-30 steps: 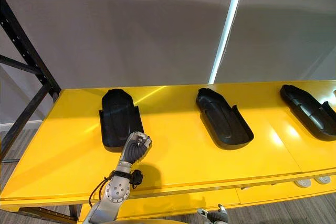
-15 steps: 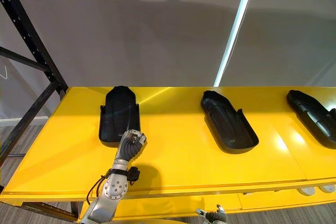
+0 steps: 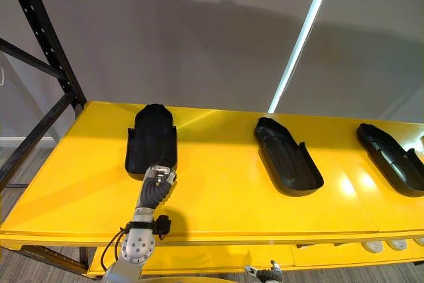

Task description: Walk over and take plastic housings, then place them on the shelf

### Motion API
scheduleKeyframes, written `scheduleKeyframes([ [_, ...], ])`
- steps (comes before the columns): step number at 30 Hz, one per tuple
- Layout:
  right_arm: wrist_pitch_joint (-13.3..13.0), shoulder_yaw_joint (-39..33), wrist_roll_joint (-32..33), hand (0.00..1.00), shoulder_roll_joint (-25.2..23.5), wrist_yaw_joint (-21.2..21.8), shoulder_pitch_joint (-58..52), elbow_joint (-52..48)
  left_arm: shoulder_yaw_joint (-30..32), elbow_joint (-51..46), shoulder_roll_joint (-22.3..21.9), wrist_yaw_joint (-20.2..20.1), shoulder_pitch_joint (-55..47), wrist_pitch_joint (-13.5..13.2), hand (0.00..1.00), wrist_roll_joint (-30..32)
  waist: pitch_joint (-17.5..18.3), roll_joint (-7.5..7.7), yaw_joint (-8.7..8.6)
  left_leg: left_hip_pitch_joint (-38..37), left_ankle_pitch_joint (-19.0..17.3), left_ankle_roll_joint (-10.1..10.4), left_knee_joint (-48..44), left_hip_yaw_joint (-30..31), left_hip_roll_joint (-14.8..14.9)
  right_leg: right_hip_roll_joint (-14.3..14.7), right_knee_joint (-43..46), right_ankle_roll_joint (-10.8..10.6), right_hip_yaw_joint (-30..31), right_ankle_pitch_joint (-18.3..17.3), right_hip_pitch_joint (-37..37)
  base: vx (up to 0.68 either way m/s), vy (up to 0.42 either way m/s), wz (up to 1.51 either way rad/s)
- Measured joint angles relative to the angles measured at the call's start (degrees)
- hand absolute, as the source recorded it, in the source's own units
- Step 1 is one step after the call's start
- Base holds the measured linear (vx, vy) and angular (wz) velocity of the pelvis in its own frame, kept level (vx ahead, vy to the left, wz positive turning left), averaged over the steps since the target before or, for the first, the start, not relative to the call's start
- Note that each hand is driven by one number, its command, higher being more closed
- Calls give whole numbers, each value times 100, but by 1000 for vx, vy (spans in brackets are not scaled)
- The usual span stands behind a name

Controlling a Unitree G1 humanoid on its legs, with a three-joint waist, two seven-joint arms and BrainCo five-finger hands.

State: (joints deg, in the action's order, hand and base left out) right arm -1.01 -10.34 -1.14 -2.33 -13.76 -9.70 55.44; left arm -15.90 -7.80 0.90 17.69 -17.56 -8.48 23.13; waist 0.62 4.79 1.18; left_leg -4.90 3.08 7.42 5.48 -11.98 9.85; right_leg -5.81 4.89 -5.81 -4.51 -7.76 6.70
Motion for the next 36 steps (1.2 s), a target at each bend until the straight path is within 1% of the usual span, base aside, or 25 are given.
scheduleKeyframes([
  [3, -1, 1, 1, 0, 2, 0, 0, -5, 113, 0, -82, 2, -1, 23, 100, -31, 3, -66, 21, -5, -15, 22, -12, 4, -1, -1, 11, -16, 0, -12, 10, -43, -10, 2],
  [5, -5, 2, 2, 0, 4, -2, 1, -11, 236, 1, -88, 5, -3, 80, 100, -82, -5, -84, 20, 42, -50, -25, -172, 5, -1, -17, 11, -22, -3, -16, 38, 0, 0, 0],
  [10, -4, 1, 4, 0, 0, -1, -12, -9, 483, 7, -166, 16, -4, 140, 100, -111, -7, -77, 50, 63, -125, -31, -284, 49, -15, -42, 3, -53, -42, -46, 103, 2, -8, 4],
  [12, -4, -1, 5, 0, 1, -1, -44, -11, 542, 67, -198, 22, -5, 189, 100, -110, -8, -72, 130, 133, -217, -26, -426, 61, -14, -54, 5, -64, -46, -65, 104, 0, 0, 0],
  [16, 0, -1, 6, 0, -3, -1, -42, -18, 676, 152, -273, 33, -5, 211, 100, -109, -13, -70, 126, 262, -383, -35, -657, 89, -15, -79, 4, -69, -71, -94, 101, 8, -3, 2],
  [19, 13, -7, 6, 0, -5, -1, -42, -22, 792, 217, -317, 134, -5, 319, 100, -110, -17, -58, 132, 367, -540, -32, -874, 95, -16, -103, 3, -71, -80, -120, 100, 33, 4, 0],
  [21, 18, -35, 6, 0, -7, -1, -42, -29, 825, 255, -319, 138, -5, 323, 100, -111, -19, -53, 130, 428, -615, -32, -991, 102, -16, -116, 0, -80, -87, -129, 97, 47, 9, -1],
  [22, 29, -38, 4, 0, -54, -2, -48, -51, 872, 326, -310, 141, -5, 325, 100, -111, -19, -53, 132, 440, -614, -5, -1031, 102, -23, -133, 3, -84, -92, -132, 97, 69, 19, -1],
  [27, 33, -48, 3, 0, -67, -3, -83, -132, 934, 548, -271, 179, -3, 343, 100, -105, -8, -65, 124, 371, -574, -4, -893, 99, -83, -185, 4, -86, -157, -132, 93, 30, 9, 1],
  [31, 33, -56, 0, 0, -69, -4, -89, -170, 940, 719, -136, 315, 106, 409, 100, -104, 1, -78, 121, 132, -273, 9, -332, 75, -107, -156, 9, -84, -171, -130, 76, 1, -13, 2],
  [33, 30, -65, -2, 0, -62, -5, -83, -186, 986, 837, -113, 389, 283, 418, 100, -101, 6, -113, 110, 28, -70, 22, 6, 68, -104, -117, 14, -84, -173, -130, -5, 0, 0, 0],
  [36, 32, -90, 0, 0, -65, -10, -80, -219, 999, 931, -68, 449, 384, 427, 100, -98, -19, -130, 100, 25, -51, 18, 35, 60, -109, -117, 14, -79, -170, -127, -2, -17, -5, -1],
])
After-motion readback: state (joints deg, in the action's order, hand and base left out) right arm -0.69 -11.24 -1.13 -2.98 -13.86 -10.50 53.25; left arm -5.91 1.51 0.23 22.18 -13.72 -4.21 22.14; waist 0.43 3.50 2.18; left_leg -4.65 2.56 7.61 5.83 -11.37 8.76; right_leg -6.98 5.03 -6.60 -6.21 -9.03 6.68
